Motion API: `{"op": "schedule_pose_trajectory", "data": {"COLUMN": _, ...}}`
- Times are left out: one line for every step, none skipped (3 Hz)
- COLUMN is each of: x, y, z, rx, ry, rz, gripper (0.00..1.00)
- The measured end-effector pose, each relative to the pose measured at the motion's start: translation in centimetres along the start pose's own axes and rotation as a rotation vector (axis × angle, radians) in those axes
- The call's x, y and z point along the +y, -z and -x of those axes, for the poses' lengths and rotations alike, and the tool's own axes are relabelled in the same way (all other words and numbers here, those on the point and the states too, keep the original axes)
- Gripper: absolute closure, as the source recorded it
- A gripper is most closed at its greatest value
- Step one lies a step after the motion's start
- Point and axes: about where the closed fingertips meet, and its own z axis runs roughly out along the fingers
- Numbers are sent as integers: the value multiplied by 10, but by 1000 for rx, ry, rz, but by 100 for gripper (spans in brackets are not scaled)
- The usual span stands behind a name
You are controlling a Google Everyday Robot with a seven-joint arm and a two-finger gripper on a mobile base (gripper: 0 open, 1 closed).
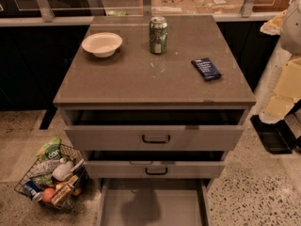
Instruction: Place rxbar blueberry into bottom drawer
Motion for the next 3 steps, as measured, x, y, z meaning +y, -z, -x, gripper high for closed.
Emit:
{"op": "schedule_pose_trajectory", "data": {"x": 0, "y": 0, "z": 0, "rx": 0, "ry": 0, "rz": -1, "gripper": 0}}
{"op": "schedule_pose_trajectory", "data": {"x": -26, "y": 0, "z": -7, "rx": -20, "ry": -53, "rz": -70, "gripper": 0}}
{"op": "schedule_pose_trajectory", "data": {"x": -50, "y": -11, "z": -17, "rx": -79, "ry": -200, "rz": -150, "gripper": 0}}
